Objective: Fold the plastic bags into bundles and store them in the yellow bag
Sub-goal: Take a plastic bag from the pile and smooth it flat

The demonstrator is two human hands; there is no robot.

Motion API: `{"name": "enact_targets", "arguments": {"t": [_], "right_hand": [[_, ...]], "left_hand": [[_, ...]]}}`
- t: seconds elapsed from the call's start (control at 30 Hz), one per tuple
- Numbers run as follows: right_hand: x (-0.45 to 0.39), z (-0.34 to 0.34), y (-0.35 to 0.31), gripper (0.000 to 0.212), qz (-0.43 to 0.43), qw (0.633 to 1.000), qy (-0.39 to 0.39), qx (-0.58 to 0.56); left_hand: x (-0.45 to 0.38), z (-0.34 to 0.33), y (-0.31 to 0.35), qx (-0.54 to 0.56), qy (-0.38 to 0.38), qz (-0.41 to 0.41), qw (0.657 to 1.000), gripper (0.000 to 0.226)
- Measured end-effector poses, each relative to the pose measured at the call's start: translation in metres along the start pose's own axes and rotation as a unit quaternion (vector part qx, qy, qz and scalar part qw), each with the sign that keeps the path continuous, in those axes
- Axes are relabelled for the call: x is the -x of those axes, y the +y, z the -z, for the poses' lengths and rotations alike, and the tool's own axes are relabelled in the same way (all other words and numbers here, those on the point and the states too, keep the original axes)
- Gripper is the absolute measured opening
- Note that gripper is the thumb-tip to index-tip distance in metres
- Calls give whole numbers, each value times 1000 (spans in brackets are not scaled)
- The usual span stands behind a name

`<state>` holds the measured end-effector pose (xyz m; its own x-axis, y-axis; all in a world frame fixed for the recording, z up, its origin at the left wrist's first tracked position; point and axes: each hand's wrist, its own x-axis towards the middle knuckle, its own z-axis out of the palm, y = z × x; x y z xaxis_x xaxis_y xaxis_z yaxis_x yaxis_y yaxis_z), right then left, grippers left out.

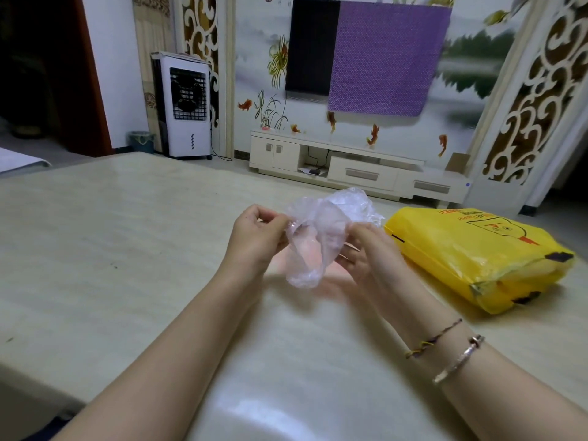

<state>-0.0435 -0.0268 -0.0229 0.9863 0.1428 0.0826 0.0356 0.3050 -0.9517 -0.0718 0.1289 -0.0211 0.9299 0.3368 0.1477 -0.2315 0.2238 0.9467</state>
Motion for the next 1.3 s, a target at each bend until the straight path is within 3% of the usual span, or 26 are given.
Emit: {"name": "enact_targets", "arguments": {"t": [0.13, 0.23, 0.33, 0.4, 0.47, 0.57, 0.7, 0.8, 0.87, 0.9, 1.07, 1.2, 1.3], "right_hand": [[-4, 6, -1, 25, 11, 997, 76, 18], [-9, 12, -1, 19, 20, 988, 142, 49], [-14, 17, -4, 11, 59, 968, 188, 155], [-11, 17, -9, 6, 77, 972, 145, 165], [-5, 20, -16, 13, 76, 985, 47, 150], [2, 24, -23, 11, 75, 979, -66, 178], [2, 24, -24, 8, 97, 974, -72, 194], [-1, 24, -22, 37, 62, 970, -46, 231], [1, 22, -20, 63, 0, 961, -88, 262], [3, 22, -19, 67, -30, 958, -107, 265], [12, 17, -12, 30, -120, 974, -97, 165], [12, 10, -13, 22, -143, 984, -49, 90], [7, 10, -15, 20, -128, 987, 4, 95]], "left_hand": [[5, -2, 0, -34, -1, -25, 999, 15], [10, -4, -3, -90, -21, -62, 994, 16], [11, -4, -5, -126, -39, -63, 989, 23], [12, -5, -4, -137, -46, -37, 989, 30], [12, -6, 0, -121, -63, 17, 991, 44], [12, -5, 8, -106, -142, 90, 980, 53], [17, -4, 7, -135, -241, 76, 958, 25], [15, -4, 4, -111, -174, 38, 978, 10], [10, -3, 6, -75, -104, 5, 992, 7], [8, -3, 7, -56, -74, -12, 996, 12], [2, 4, 6, -48, -20, -104, 993, 33], [2, 2, 5, -92, 18, -142, 985, 31], [-3, 8, 1, -206, 66, -172, 961, 26]]}}
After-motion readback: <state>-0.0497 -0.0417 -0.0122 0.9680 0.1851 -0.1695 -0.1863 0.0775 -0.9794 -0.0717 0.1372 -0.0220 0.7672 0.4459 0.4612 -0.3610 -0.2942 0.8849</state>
